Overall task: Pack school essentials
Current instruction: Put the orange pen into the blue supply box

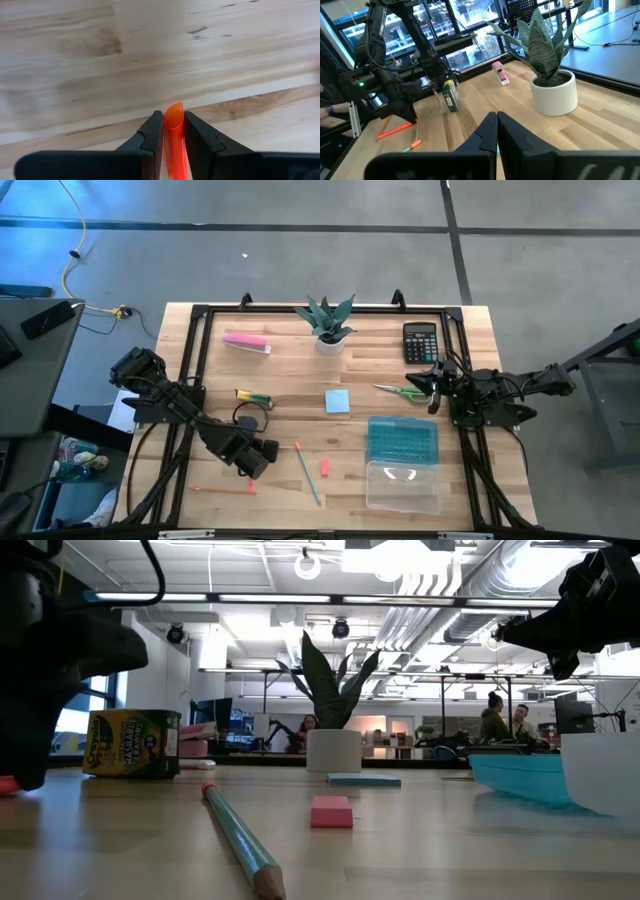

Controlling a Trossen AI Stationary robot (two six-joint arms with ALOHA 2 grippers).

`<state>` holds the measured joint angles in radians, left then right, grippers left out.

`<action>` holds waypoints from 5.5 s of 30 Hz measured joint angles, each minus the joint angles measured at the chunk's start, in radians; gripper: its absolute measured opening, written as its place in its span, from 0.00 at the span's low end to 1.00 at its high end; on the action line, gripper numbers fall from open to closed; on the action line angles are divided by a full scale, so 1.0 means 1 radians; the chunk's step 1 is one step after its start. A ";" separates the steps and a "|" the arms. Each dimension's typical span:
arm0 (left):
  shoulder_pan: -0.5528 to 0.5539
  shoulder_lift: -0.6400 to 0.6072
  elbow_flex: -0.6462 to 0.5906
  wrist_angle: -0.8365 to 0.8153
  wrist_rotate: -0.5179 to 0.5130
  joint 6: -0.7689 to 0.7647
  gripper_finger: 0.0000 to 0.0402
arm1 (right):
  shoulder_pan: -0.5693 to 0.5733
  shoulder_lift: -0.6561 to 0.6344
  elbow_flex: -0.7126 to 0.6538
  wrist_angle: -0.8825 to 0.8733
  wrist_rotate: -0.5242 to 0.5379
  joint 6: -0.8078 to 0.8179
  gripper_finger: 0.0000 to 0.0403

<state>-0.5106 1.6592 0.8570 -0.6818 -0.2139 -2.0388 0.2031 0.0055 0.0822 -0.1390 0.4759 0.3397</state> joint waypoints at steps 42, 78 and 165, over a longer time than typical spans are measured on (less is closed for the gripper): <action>0.293 -0.175 0.002 0.800 -0.276 0.688 0.13 | 0.000 0.000 0.000 -0.016 0.000 0.000 0.00; 0.436 -0.175 0.003 1.055 -0.118 1.044 0.12 | 0.000 0.001 0.001 0.434 -0.174 0.396 0.04; 0.471 -0.175 0.003 1.055 -0.106 1.082 0.13 | -0.132 1.356 0.659 0.358 -0.693 0.264 0.03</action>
<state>-0.0399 1.4845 0.8600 0.3733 -0.3201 -0.9565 0.0713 1.3612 0.7410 0.2186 -0.2170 0.6033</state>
